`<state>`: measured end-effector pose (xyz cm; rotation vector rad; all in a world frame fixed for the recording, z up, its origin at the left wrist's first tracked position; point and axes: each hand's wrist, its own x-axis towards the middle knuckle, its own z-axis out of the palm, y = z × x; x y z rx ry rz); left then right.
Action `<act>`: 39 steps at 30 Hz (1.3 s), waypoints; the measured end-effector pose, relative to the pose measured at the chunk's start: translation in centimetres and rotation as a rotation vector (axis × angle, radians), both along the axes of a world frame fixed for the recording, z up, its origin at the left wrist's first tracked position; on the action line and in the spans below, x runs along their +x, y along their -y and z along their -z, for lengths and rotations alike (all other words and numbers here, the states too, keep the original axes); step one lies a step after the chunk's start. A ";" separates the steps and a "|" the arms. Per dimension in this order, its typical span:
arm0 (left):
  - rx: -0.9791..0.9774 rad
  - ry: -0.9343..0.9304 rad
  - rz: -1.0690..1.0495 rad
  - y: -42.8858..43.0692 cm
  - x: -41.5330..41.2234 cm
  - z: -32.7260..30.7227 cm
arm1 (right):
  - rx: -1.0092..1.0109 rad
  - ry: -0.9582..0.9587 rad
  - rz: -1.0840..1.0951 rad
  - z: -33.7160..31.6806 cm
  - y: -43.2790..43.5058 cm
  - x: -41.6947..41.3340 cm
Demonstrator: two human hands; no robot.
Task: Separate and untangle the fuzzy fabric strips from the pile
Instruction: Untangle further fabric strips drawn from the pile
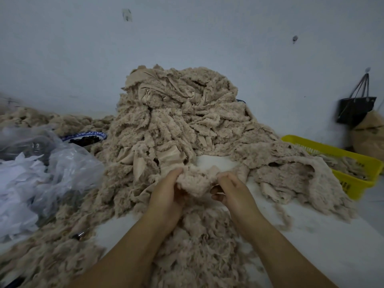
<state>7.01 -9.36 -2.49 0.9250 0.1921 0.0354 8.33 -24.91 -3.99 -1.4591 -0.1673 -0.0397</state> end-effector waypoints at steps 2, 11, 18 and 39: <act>-0.213 0.012 0.083 -0.2 -0.3 -0.5 | -0.120 0.087 0.008 -0.2 -0.4 -0.3; -0.494 0.143 0.238 -2.3 -0.3 -1.1 | -0.664 0.149 -0.061 0.6 -0.2 -0.4; 0.092 0.151 -0.037 -3.4 1.1 -0.4 | -0.678 0.331 0.136 -0.5 0.2 -0.2; -0.099 0.153 0.132 -2.9 0.5 -0.7 | -0.033 -0.025 -0.040 -0.8 0.2 -0.5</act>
